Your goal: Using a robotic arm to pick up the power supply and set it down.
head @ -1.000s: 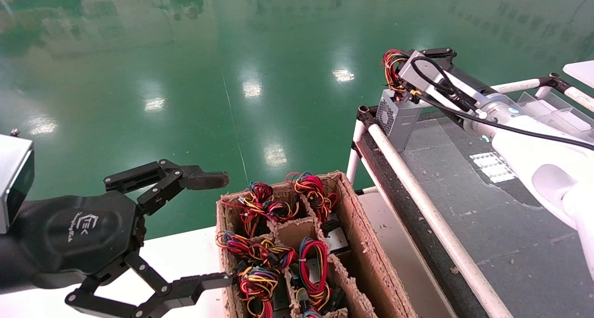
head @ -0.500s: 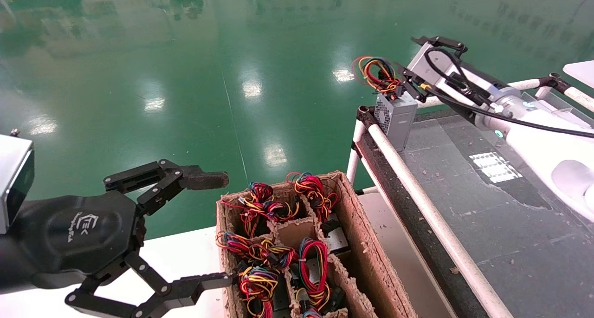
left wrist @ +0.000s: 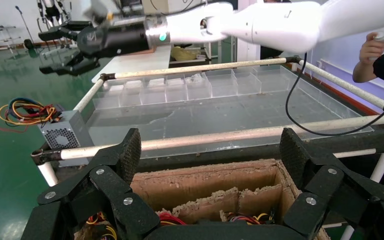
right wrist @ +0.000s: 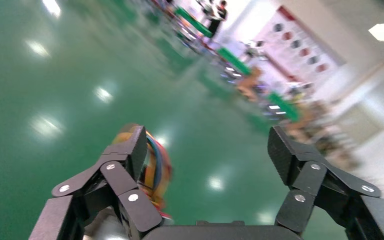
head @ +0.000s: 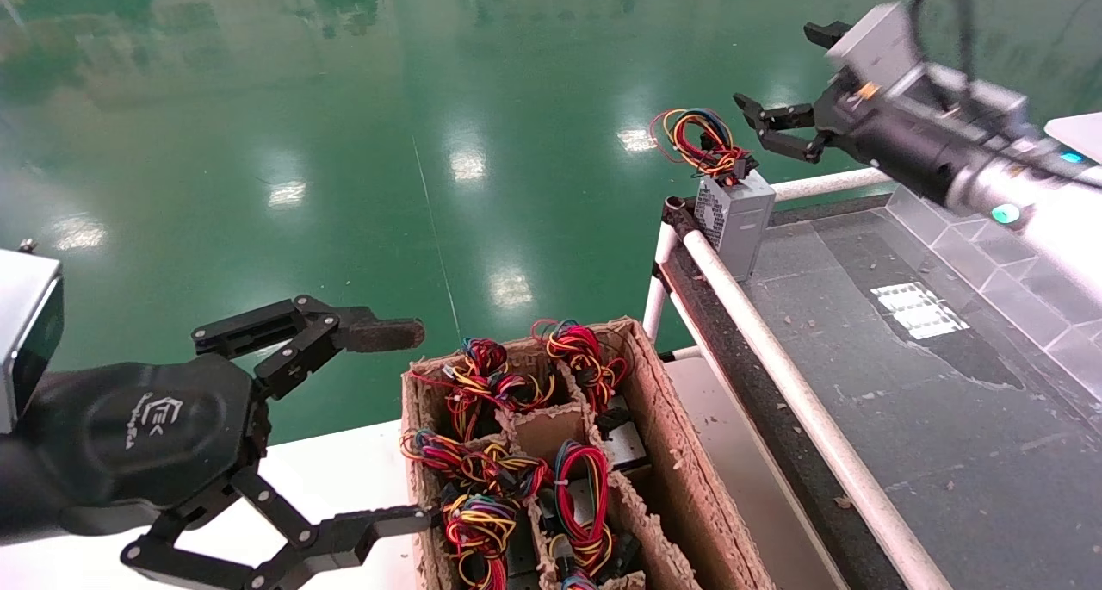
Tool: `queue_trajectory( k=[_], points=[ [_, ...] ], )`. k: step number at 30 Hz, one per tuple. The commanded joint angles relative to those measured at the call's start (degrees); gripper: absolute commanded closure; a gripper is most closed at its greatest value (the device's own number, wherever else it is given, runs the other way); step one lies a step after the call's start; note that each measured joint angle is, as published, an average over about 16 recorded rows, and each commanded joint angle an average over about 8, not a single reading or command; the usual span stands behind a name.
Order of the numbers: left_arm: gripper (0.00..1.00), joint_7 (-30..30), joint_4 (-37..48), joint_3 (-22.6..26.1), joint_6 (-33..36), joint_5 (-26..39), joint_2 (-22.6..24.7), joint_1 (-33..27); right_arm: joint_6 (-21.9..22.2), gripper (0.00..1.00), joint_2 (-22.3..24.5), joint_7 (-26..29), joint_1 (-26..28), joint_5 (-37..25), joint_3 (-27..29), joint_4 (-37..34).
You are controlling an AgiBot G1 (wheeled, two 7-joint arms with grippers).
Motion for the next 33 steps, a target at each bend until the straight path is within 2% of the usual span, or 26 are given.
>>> queue_trajectory(
  k=[1, 7, 33],
  points=[
    [0.00, 0.0, 0.0, 0.0, 0.0, 0.0, 0.0, 0.0, -3.5, 0.00, 1.3, 4.8, 1.1, 0.7, -0.4, -0.5],
    [0.00, 0.0, 0.0, 0.0, 0.0, 0.0, 0.0, 0.0, -9.3, 0.00, 3.8, 10.3, 2.0, 2.9, -1.3, 0.5],
    [0.00, 0.0, 0.0, 0.0, 0.0, 0.0, 0.0, 0.0, -21.9, 0.00, 13.1, 23.2, -9.2, 14.5, -2.0, 17.9]
  ],
)
